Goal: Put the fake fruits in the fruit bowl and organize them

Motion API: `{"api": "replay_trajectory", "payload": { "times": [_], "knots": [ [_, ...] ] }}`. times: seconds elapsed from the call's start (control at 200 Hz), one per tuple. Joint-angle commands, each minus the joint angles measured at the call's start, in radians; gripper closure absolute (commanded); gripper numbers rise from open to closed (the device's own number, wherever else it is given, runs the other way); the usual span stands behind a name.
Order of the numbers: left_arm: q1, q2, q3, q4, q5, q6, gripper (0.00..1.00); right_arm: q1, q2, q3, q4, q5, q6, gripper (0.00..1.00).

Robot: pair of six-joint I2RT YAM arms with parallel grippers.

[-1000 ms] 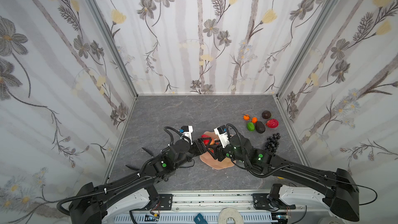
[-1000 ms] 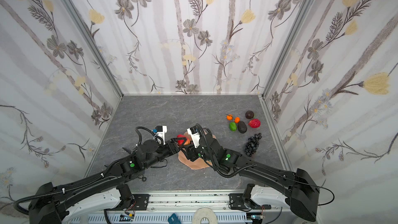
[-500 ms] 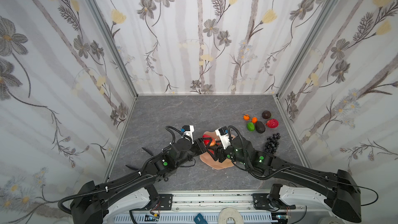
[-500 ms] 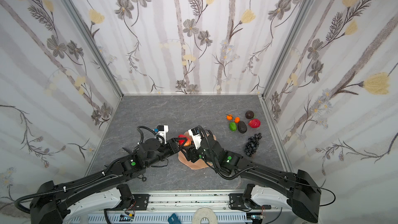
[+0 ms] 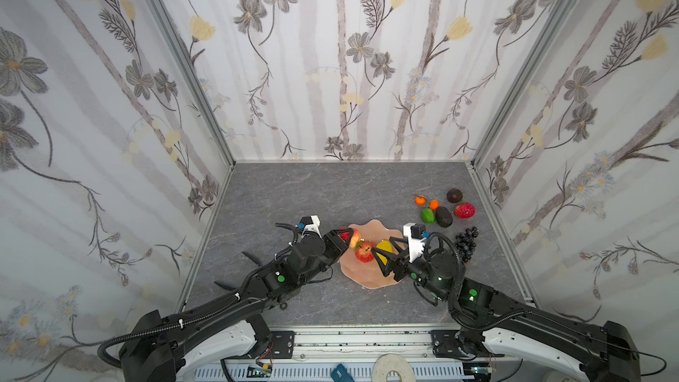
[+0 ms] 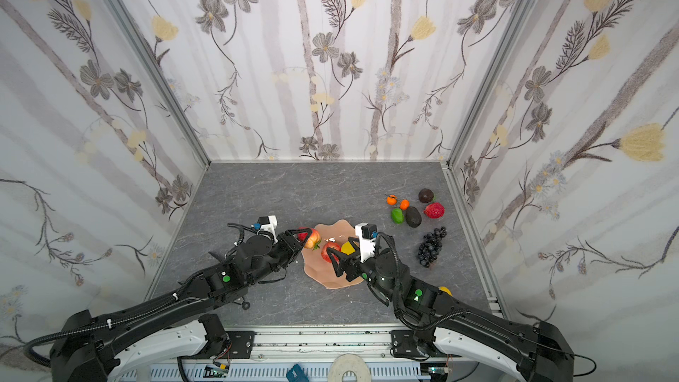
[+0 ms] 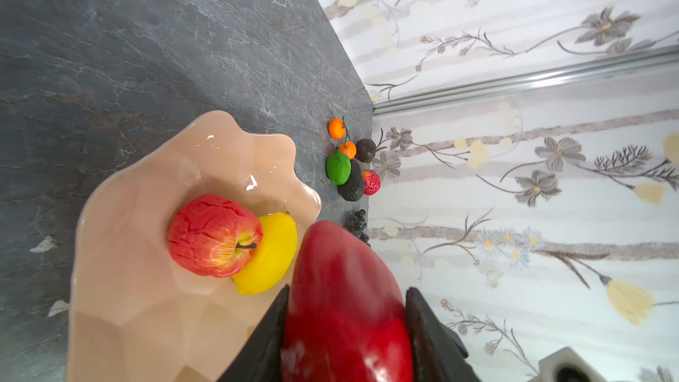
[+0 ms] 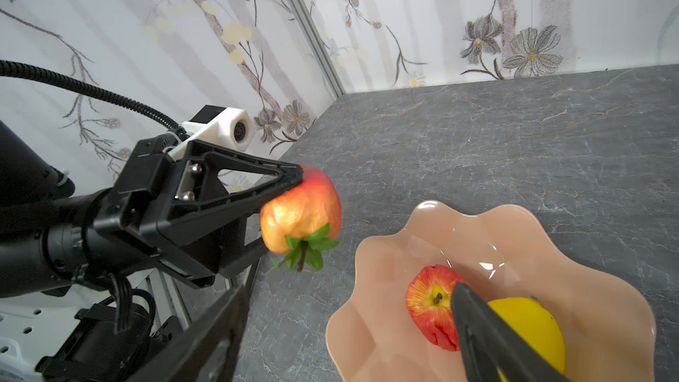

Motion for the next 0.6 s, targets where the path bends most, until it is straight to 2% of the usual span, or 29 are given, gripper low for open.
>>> {"api": "replay_trajectory", "payload": {
  "times": [0.0,0.085,0.305,0.595],
  "knots": [
    [0.001,0.007,-0.01,0.037,-0.044,-0.129,0.59,0.0,0.003,-0.046,0.24,0.034,0.038,0.18],
    [0.002,0.012,-0.024,0.066,-0.046,-0.168,0.59,0.0,0.051,-0.03,0.249,-0.008,0.043,0.2],
    [0.001,0.026,-0.025,0.081,-0.031,-0.201,0.58,0.0,0.203,0.035,0.227,-0.152,-0.007,0.42],
    [0.001,0.038,-0.021,0.089,-0.016,-0.204,0.58,-0.002,0.255,0.033,0.257,-0.175,-0.023,0.54]
  ]
}}
